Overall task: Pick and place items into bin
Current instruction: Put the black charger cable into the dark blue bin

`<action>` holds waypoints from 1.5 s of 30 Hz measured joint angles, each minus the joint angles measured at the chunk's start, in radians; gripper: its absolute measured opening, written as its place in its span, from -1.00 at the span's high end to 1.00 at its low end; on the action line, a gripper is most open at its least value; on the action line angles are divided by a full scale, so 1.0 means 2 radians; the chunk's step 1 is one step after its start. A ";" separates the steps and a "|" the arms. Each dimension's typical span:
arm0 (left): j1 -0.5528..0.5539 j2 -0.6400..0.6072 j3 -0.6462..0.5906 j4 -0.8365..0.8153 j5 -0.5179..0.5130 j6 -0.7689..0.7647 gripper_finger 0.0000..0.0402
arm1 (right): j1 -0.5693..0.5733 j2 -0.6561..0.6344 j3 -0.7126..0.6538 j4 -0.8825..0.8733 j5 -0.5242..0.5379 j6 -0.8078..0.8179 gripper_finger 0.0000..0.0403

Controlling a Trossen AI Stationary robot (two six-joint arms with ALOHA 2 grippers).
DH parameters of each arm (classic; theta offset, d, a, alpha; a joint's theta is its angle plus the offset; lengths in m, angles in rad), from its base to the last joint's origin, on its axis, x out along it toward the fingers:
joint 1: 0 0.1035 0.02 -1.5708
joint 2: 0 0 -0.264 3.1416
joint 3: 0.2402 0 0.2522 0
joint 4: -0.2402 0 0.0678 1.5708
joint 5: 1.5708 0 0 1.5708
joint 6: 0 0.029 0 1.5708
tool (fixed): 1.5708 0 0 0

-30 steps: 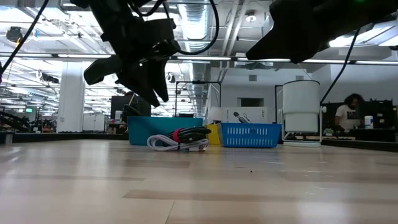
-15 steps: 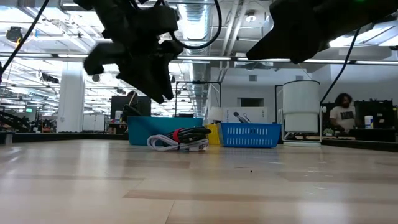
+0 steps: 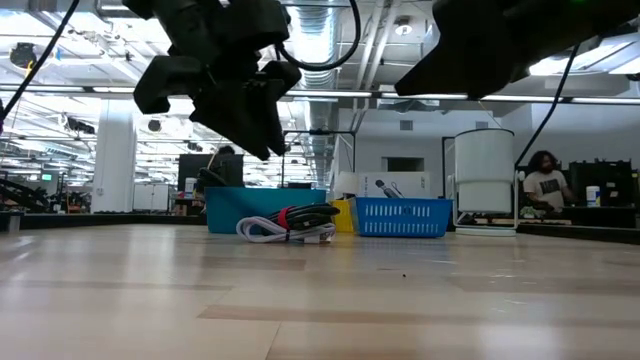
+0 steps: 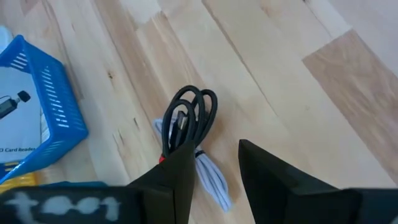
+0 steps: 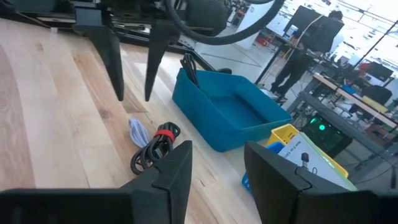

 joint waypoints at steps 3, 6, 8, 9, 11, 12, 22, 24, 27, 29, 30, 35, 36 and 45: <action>0.000 0.000 0.000 0.000 0.000 -0.001 0.42 | 0.000 0.000 0.000 0.002 -0.002 0.001 0.30; 0.003 0.000 0.000 -0.006 0.003 0.006 0.38 | 0.000 0.000 0.000 0.003 -0.010 0.004 0.29; 0.009 0.000 0.000 -0.010 0.005 0.009 0.34 | 0.000 0.000 0.000 0.003 -0.011 0.006 0.29; 0.012 0.000 0.000 -0.012 0.004 0.010 0.31 | 0.000 0.000 0.000 0.003 -0.011 0.010 0.29; 0.019 0.000 0.000 -0.015 0.007 0.020 0.24 | 0.000 0.000 0.000 0.002 -0.011 0.017 0.29; 0.023 0.000 0.000 -0.016 0.013 0.027 0.21 | 0.000 0.000 0.000 0.003 -0.011 0.017 0.29; 0.065 0.000 -0.001 -0.016 0.084 0.071 -0.02 | 0.000 0.000 0.000 0.003 -0.011 0.017 0.29; 0.073 0.000 -0.001 -0.016 0.091 0.075 -0.04 | 0.000 0.000 0.000 0.003 -0.012 0.017 0.29; 0.086 0.002 -0.001 -0.008 0.094 0.075 -0.05 | 0.000 0.000 0.000 0.002 -0.012 0.017 0.30; 0.093 0.007 -0.001 -0.005 0.101 0.075 -0.05 | 0.000 0.000 0.000 0.002 -0.012 0.017 0.30; 0.095 0.012 -0.001 -0.005 0.108 0.075 -0.05 | 0.000 0.000 0.000 0.002 -0.012 0.017 0.29; 0.097 0.047 -0.001 0.016 0.113 0.075 -0.05 | 0.000 0.000 0.001 0.000 -0.012 0.017 0.28; 0.097 0.054 -0.001 0.015 0.113 0.077 -0.05 | 0.000 0.000 0.000 0.000 -0.012 0.017 0.28; 0.097 0.096 0.000 0.028 0.100 0.099 -0.05 | 0.000 0.000 0.001 -0.001 -0.012 0.017 0.30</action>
